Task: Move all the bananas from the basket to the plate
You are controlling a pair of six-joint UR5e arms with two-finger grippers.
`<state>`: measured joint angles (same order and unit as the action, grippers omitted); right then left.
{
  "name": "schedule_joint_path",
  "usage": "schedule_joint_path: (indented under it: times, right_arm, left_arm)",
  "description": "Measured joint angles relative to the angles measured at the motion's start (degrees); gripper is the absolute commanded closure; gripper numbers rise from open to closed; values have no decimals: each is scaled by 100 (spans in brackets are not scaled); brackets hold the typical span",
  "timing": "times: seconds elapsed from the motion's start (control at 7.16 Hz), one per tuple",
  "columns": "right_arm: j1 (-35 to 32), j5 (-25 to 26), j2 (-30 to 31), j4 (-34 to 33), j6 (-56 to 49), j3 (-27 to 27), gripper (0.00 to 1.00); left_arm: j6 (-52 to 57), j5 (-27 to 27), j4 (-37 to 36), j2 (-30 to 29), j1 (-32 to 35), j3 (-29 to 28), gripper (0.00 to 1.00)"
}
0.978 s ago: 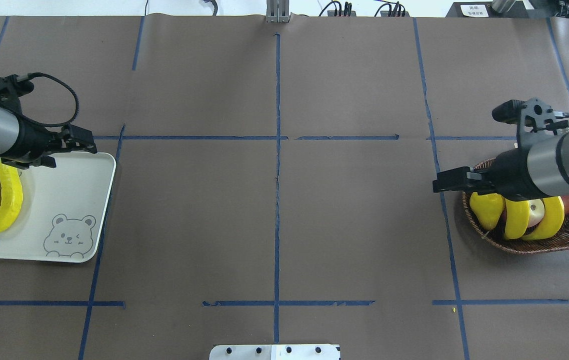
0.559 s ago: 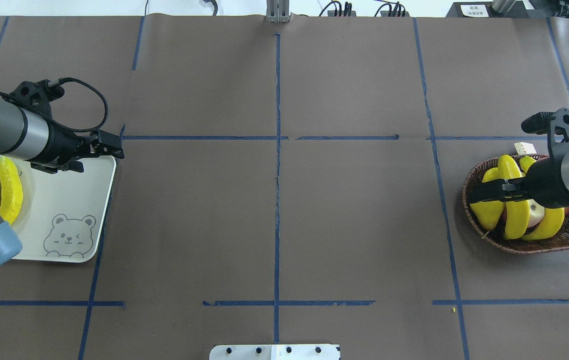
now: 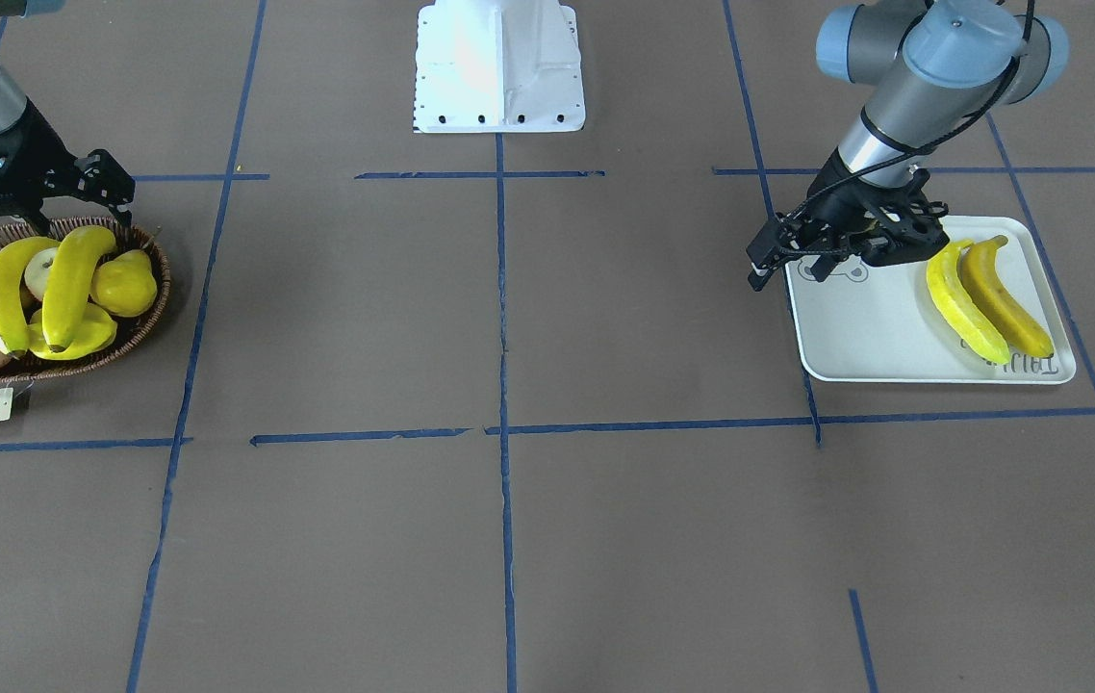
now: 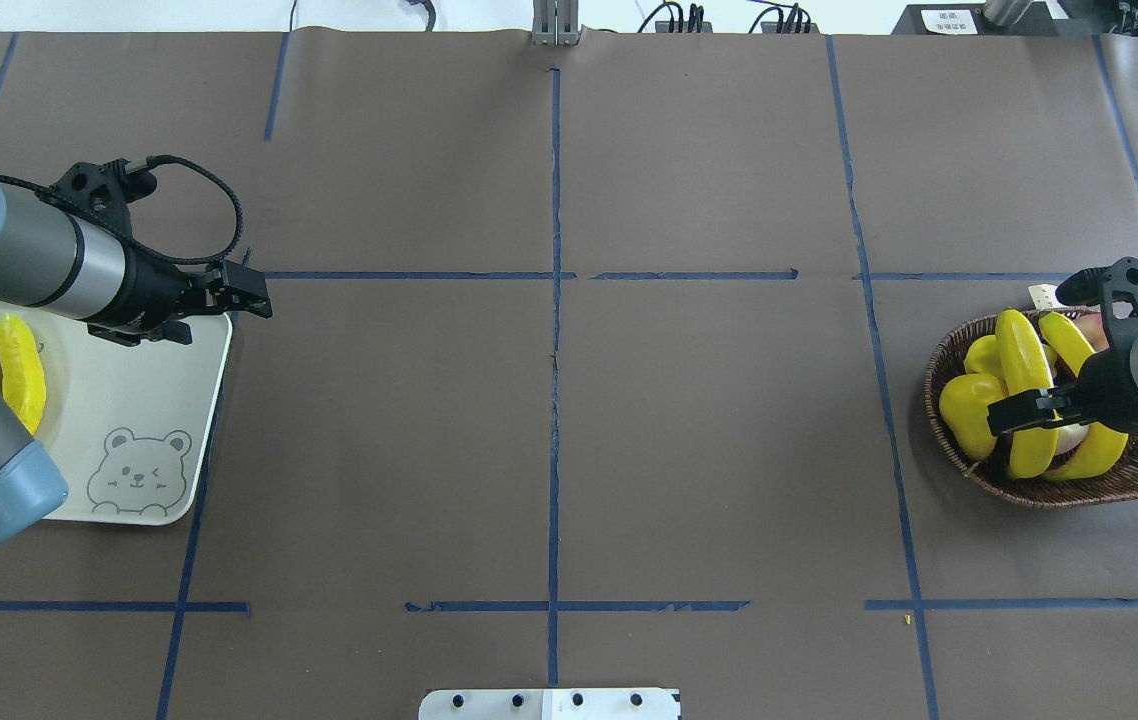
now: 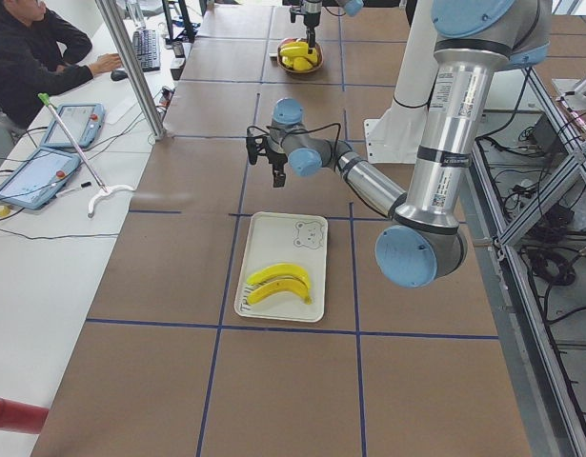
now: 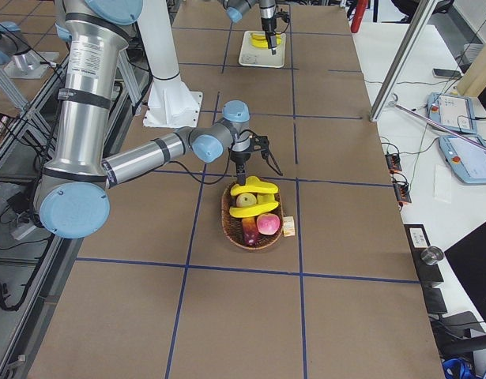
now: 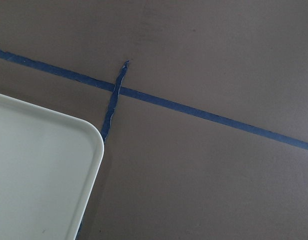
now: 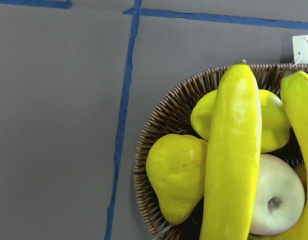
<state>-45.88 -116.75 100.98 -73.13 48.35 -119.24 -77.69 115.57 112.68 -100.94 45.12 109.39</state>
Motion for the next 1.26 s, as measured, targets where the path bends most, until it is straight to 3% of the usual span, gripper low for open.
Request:
schedule_joint_path:
  times: [0.14, 0.28, 0.56, 0.7, 0.98, 1.26]
  right_arm:
    - [-1, 2, -18, 0, -52, 146, 0]
    - [-3, 7, -26, 0, -81, 253, 7]
    - [5, 26, -38, -2, -71, 358, 72]
    - [3, 33, -41, -4, -74, 375, 95]
    - [-96, 17, -46, -1, -127, 371, 100]
    - [-714, -396, -51, -17, -307, 207, 100]
  left_arm:
    - [-35, 0, 2, -11, -9, -1, 0]
    - [-78, 0, 4, -17, -24, 4, 0]
    - [-110, -2, 6, -22, -57, 25, 0]
    - [-115, -6, 8, -22, -65, 30, 0]
    - [-179, -25, 8, -10, -115, 16, 0]
    - [-242, -111, 9, 34, -166, 20, 0]
